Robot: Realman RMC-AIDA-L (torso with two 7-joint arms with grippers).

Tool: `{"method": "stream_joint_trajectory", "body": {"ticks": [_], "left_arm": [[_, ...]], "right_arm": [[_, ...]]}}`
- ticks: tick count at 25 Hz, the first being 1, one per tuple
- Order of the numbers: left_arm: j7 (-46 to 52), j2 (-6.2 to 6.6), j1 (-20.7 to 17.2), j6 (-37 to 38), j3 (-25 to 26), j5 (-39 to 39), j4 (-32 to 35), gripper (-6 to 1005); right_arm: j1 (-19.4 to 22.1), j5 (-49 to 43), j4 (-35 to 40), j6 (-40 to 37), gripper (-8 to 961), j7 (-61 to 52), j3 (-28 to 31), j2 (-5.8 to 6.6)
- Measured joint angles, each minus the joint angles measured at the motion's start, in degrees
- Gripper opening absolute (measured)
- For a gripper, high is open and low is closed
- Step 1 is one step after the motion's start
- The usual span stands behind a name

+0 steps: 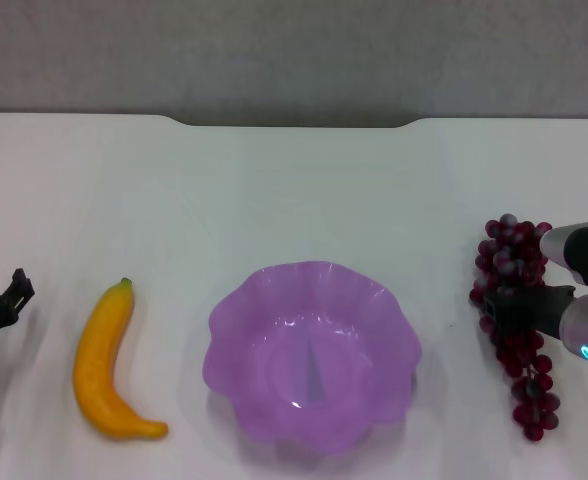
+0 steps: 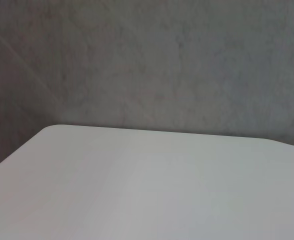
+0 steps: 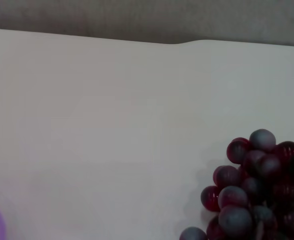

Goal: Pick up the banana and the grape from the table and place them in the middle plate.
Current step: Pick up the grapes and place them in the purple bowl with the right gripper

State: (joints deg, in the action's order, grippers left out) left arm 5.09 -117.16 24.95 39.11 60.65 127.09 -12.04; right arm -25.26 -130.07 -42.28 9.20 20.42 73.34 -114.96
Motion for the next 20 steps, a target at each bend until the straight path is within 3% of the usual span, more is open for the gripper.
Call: {"method": "stream_joint_trajectory", "body": {"ticks": [13, 20], "left_arm": [[0.0, 0.00, 0.1, 0.0, -0.2, 0.0, -0.1, 894], [0.0, 0.00, 0.1, 0.0, -0.1, 0.0, 0.0, 894]], "right_arm": [[0.2, 0.0, 0.0, -1.3, 342, -0.1, -0.9, 0.00], [2.3, 0.0, -0.1, -8.0, 337, -0.2, -4.2, 0.00]]}}
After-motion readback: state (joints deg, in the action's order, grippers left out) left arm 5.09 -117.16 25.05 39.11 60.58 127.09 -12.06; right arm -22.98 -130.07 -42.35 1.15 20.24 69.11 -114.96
